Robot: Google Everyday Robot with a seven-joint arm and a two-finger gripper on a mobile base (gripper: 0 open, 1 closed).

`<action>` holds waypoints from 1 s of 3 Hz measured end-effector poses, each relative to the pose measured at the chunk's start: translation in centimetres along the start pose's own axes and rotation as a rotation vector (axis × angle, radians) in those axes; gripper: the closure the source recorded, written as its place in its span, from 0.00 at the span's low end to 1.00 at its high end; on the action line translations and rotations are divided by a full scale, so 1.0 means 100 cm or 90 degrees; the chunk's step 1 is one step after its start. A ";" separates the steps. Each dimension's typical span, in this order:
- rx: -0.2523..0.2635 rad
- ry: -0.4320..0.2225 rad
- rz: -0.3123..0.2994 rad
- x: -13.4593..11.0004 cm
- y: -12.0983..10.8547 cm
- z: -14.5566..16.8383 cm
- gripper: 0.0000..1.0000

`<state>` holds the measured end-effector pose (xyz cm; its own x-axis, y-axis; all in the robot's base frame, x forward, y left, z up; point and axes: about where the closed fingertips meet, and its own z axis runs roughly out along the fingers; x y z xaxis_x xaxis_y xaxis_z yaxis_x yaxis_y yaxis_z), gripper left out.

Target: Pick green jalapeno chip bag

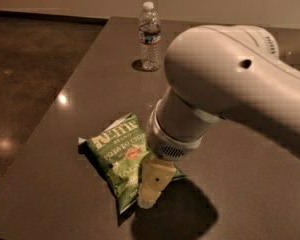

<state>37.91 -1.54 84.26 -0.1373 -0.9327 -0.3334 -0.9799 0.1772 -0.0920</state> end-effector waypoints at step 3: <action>-0.018 0.006 -0.008 -0.009 -0.007 -0.005 0.64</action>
Offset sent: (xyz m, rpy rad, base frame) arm -0.0005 0.0140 -0.0093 -0.0401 0.0607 0.0588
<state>38.61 -1.03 85.10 -0.1254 -0.9377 -0.3240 -0.9852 0.1561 -0.0705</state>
